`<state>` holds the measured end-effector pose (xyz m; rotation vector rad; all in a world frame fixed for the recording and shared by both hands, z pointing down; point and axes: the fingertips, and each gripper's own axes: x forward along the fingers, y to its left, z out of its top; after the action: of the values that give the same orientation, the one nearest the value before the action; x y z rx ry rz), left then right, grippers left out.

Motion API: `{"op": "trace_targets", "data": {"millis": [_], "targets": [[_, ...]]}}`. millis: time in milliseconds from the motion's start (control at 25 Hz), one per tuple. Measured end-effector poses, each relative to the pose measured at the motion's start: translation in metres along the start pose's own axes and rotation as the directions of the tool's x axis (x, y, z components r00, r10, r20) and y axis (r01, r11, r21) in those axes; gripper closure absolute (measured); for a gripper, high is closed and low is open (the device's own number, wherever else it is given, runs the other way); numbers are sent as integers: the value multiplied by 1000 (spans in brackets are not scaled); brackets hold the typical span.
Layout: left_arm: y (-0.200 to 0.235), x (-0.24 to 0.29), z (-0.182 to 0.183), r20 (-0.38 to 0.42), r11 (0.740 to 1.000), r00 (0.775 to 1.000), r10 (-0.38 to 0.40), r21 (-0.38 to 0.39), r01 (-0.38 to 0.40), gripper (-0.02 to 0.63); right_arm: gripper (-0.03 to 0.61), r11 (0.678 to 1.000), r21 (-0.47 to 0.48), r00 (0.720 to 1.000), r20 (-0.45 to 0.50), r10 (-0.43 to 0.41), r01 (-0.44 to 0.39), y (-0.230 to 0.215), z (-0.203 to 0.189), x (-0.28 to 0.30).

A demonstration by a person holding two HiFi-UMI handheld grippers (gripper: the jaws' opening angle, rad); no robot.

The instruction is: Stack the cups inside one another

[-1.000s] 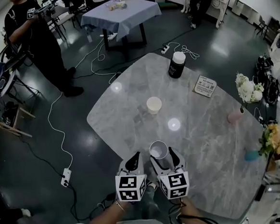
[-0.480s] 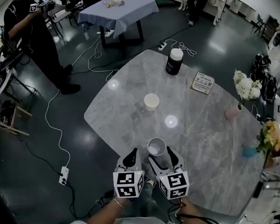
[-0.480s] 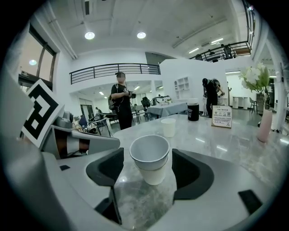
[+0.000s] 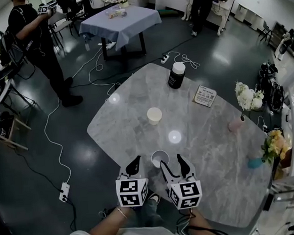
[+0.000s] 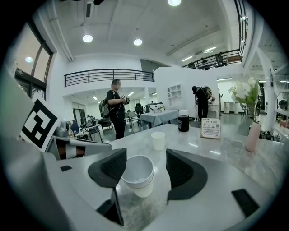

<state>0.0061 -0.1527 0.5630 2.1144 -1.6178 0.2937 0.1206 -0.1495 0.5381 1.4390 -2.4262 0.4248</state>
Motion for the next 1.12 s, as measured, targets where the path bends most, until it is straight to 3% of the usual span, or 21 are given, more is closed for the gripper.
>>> {"op": "trace_targets", "data": {"millis": [160, 200, 240, 280, 560, 840, 1120], "targets": [[2, -2, 20, 30, 1000, 1000, 1, 1, -1, 611, 314, 998, 38, 997, 57, -47, 45, -12, 25, -7], [2, -2, 25, 38, 1000, 999, 0, 1, 0, 611, 353, 996, 45, 994, 76, -78, 74, -17, 33, -11], [2, -2, 31, 46, 1000, 999, -3, 3, 3, 611, 447, 993, 57, 989, 96, -111, 106, -24, 41, -14], [2, -1, 37, 56, 1000, 998, -7, 5, 6, 611, 499, 989, 72, 984, 114, -139, 131, -30, 49, -17], [9, 0, 72, 113, 999, 993, -23, 30, 20, 611, 537, 965, 142, 959, 152, -241, 220, -59, 73, -25], [1, 10, 108, 178, 994, 981, -80, 81, 67, 611, 572, 937, 83, 924, 158, -348, 339, -85, 88, -26], [-5, 19, 113, 172, 990, 978, -114, 98, 98, 611, 572, 937, 107, 926, 154, -345, 332, -88, 89, -20]]}}
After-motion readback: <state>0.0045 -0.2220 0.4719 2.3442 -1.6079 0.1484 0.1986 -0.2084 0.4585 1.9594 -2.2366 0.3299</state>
